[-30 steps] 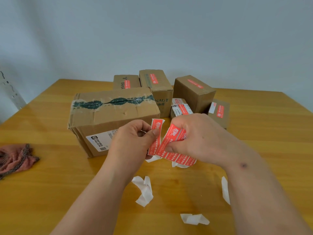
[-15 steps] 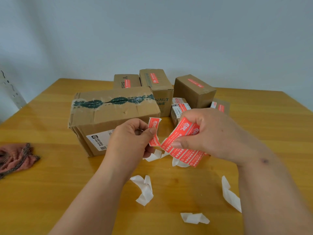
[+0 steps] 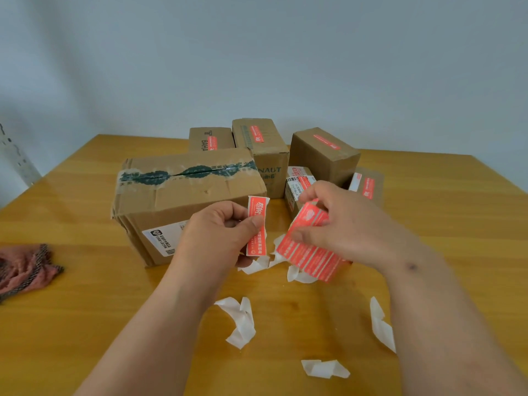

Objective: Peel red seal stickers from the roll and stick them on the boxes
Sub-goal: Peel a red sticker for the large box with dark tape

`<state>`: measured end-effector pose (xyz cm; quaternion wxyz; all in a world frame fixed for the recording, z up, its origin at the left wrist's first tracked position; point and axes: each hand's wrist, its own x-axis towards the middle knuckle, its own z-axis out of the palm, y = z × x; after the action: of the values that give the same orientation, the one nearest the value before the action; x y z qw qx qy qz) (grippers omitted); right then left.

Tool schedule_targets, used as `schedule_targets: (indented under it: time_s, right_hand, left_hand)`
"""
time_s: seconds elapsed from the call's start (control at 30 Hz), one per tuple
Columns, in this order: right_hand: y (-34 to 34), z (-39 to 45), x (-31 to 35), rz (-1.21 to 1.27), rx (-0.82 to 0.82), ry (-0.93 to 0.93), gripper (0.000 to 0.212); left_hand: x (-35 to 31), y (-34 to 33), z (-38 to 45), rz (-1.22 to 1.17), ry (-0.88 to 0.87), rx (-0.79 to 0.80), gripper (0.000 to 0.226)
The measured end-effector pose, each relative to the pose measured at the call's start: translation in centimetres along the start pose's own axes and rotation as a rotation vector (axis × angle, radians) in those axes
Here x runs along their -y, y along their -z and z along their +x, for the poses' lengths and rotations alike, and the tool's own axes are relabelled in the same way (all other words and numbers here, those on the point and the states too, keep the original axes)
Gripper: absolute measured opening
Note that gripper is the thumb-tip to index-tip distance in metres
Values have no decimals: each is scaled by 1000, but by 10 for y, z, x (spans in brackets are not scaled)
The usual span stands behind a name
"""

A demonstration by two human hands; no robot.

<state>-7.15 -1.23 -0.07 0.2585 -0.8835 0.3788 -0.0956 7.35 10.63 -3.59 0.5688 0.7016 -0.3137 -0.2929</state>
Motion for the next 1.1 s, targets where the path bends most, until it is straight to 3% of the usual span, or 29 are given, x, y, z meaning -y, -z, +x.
schedule_targets:
  time_s: [0.07,0.13,0.23,0.5,0.6,0.7,0.77,0.9,1.1]
  right_hand:
    - [-11,4,1,-72,-102,14,55]
    - [-14,4,7,-36,-189,76,42]
    - [-10,2,15,136,-154,139,13]
    - [-5,0,18,238,-132,198,17]
    - [-4,-1,18,247,-129,192,18]
    - [-5,-2,19,270,-127,185,19]
    - [-5,-4,21,294,-121,190,19]
    - [-5,-6,21,352,-115,207,18]
    - [-7,-6,18,361,-92,214,17]
  left_hand:
    - [-3,-1,-2,-7,1,28,10]
    - [-5,-1,-3,-3,6,53,11]
    - [-10,0,-4,-3,10,103,11]
    - [-17,2,-8,71,9,151,16]
    - [-17,-1,-11,266,-90,6,23]
    - [-18,-5,-16,462,-316,-198,24]
    - [-18,-8,-18,499,-418,-190,23]
    - [-17,-9,-20,305,-311,-43,19]
    - [-22,-3,-23,143,-260,52,14]
